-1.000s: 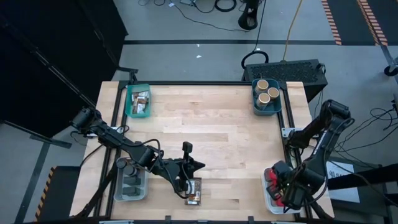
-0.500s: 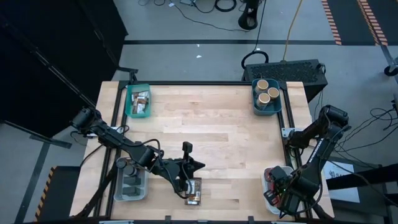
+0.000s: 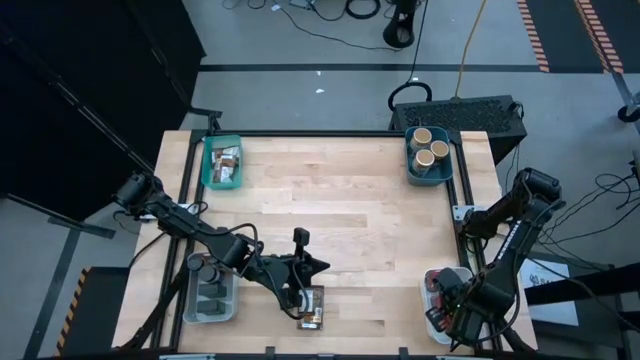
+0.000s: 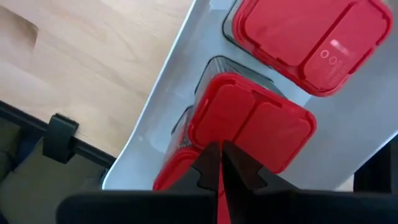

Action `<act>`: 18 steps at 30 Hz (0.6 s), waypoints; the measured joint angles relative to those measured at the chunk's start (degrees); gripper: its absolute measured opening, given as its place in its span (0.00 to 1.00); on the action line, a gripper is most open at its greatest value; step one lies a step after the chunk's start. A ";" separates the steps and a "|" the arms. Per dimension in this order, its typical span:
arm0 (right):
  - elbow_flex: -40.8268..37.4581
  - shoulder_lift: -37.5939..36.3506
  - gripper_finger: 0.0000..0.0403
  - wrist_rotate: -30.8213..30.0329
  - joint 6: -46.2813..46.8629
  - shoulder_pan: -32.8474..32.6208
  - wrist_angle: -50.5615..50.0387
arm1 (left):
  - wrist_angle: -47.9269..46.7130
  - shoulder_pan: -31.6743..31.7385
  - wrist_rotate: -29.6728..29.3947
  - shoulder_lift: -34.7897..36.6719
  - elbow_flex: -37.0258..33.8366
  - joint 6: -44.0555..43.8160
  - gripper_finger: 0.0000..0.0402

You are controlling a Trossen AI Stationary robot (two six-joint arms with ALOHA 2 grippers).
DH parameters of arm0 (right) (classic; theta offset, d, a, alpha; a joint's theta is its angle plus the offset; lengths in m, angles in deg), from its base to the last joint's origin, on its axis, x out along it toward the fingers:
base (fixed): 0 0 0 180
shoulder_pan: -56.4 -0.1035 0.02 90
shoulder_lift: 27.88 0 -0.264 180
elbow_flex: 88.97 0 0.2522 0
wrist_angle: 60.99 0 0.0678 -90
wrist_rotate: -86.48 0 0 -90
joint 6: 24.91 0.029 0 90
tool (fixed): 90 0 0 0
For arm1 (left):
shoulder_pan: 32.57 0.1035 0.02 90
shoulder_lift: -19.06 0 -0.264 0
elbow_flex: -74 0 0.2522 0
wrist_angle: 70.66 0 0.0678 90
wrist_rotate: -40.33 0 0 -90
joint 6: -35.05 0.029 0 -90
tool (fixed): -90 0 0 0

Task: Sort spices by type
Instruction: Adjust the top red seasoning can in the white bin

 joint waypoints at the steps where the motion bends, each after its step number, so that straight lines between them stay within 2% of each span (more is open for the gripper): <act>1: 0.00 0.00 0.00 0.01 0.00 0.00 -0.41 | 0.00 0.00 0.00 0.00 0.00 0.00 0.02; 13: 0.00 0.00 0.00 -0.17 -3.86 2.44 -13.70 | 0.26 0.00 0.00 0.02 0.00 -0.04 0.02; 18: 0.00 -0.02 0.00 -4.24 -4.96 3.41 -16.45 | 0.26 0.00 0.00 0.02 0.00 -0.04 0.02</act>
